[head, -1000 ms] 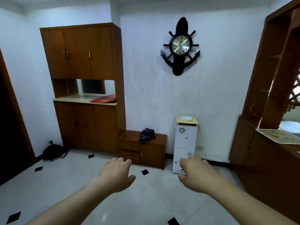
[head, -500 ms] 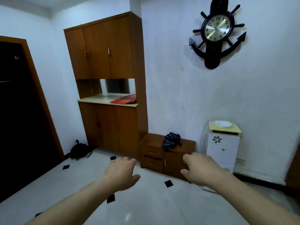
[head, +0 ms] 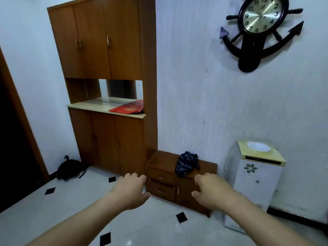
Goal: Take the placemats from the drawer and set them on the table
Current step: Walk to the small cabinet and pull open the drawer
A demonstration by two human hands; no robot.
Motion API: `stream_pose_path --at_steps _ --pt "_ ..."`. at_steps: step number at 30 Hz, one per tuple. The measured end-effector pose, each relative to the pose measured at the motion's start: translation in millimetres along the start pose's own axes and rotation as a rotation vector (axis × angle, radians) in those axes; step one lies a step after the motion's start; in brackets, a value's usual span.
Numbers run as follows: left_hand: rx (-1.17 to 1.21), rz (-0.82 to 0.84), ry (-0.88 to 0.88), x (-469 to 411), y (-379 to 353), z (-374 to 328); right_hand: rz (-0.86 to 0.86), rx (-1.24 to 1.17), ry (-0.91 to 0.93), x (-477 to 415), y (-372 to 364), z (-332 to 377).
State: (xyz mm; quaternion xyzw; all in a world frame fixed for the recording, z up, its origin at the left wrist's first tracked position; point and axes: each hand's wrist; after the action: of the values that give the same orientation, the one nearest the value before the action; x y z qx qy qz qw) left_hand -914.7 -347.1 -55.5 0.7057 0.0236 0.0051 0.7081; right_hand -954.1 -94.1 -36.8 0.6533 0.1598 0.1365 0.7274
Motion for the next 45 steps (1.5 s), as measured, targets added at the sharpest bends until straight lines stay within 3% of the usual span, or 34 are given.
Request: stream_pose_path --at_steps 15,22,28,36,45 --pt "0.037 0.057 -0.164 -316.8 -13.1 60.3 0.095 -0.039 -0.165 -279.3 -14.3 -47.1" --pt "0.031 0.094 -0.086 -453.3 -31.3 85.0 0.110 -0.084 -0.080 -441.5 -35.4 -85.0" --pt "0.057 0.103 -0.019 -549.8 -47.3 114.7 0.220 -0.077 0.003 -570.9 -53.0 -89.1" --pt "-0.002 0.149 -0.113 -665.5 -110.4 155.0 0.289 -0.129 -0.008 -683.7 -113.9 -84.7" --pt "0.015 0.280 -0.317 -788.9 -222.7 204.0 0.374 -0.148 -0.264 -775.5 -220.9 -81.9"
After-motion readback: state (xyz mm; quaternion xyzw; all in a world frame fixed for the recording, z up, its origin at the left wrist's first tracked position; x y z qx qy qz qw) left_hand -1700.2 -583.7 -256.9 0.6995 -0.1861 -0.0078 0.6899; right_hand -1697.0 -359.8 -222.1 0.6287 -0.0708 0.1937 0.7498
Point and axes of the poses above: each hand's wrist, its own x-axis away from the middle knuckle, its own y-axis out of the back of the hand, z = x × y, and after that the axes turned 3 degrees about -z, right-handed
